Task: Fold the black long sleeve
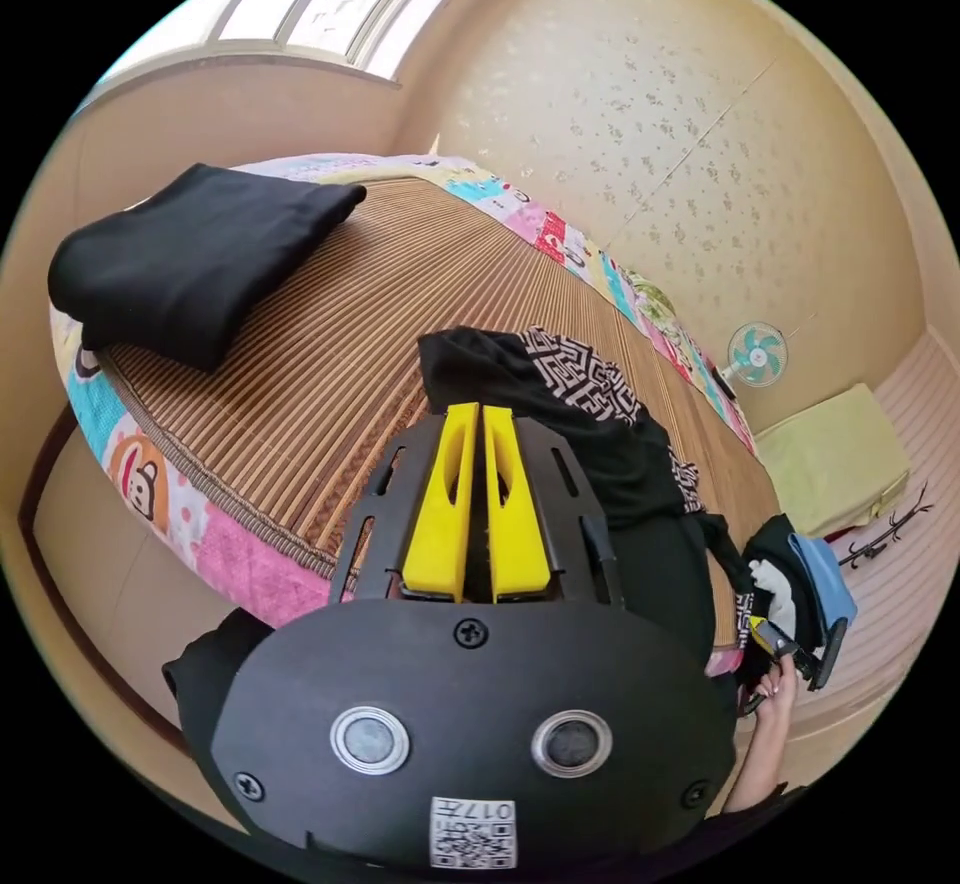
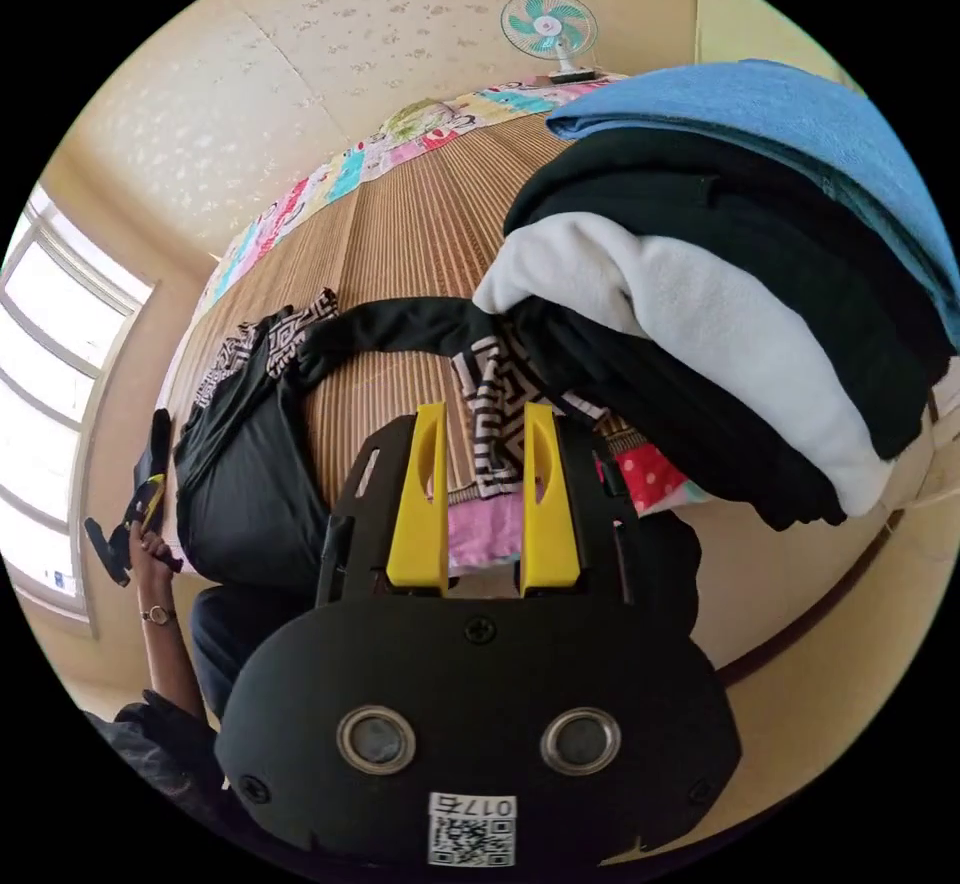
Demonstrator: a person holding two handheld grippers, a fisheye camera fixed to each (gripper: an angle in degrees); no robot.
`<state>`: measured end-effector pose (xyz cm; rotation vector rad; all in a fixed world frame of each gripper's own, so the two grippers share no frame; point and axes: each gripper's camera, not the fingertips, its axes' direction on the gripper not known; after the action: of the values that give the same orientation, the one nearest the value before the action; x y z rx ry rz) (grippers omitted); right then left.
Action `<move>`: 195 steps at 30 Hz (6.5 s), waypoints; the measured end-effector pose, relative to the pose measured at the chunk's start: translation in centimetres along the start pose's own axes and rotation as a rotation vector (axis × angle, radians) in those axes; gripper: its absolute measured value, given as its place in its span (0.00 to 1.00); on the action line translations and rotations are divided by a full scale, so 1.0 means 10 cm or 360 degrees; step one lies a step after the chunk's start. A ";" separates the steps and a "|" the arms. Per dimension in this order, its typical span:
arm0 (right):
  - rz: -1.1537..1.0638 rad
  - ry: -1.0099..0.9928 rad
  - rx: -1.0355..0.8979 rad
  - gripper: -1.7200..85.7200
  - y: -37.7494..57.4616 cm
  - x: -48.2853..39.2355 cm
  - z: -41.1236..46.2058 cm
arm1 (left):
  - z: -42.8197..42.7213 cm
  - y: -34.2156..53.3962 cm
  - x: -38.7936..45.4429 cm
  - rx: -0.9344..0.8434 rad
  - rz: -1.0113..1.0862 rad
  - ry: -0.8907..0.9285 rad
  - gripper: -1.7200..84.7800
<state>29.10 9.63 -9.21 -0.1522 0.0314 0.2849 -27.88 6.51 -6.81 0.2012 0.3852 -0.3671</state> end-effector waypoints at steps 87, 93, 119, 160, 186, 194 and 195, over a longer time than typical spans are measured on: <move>-0.1363 -0.1191 0.0092 0.03 -1.08 -4.33 0.18 | 0.55 0.63 -0.56 -0.0051 0.0151 0.0577 0.01; -0.1430 -0.0973 -0.0172 0.06 -0.57 -4.16 0.66 | 0.58 0.49 -0.30 -0.0202 0.0111 0.0559 0.01; -0.1160 0.0144 -0.0067 0.04 -1.60 -3.49 1.28 | 2.30 -1.27 1.78 -0.0620 0.0784 -0.0582 0.01; -0.0217 -0.0943 0.0549 0.04 0.96 -0.21 -1.46 | -1.56 0.28 -0.57 -0.0232 0.0048 0.1037 0.03; -0.0353 -0.0292 0.0276 0.09 -1.75 -1.82 0.02 | 0.69 -1.21 -0.86 -0.0176 -0.0432 0.0683 0.14; -0.0563 -0.0384 0.0354 0.12 -0.87 -1.52 -0.21 | 0.08 -0.50 -0.72 -0.0231 -0.0087 0.0419 0.17; -0.0573 -0.0366 0.0340 0.13 -0.71 -1.44 -0.20 | 0.01 -0.32 -0.69 -0.0284 -0.0076 0.0356 0.17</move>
<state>17.31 -1.40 -9.43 0.0888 -0.1921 -0.0628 -35.00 5.72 -4.31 0.0582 0.6412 -0.3559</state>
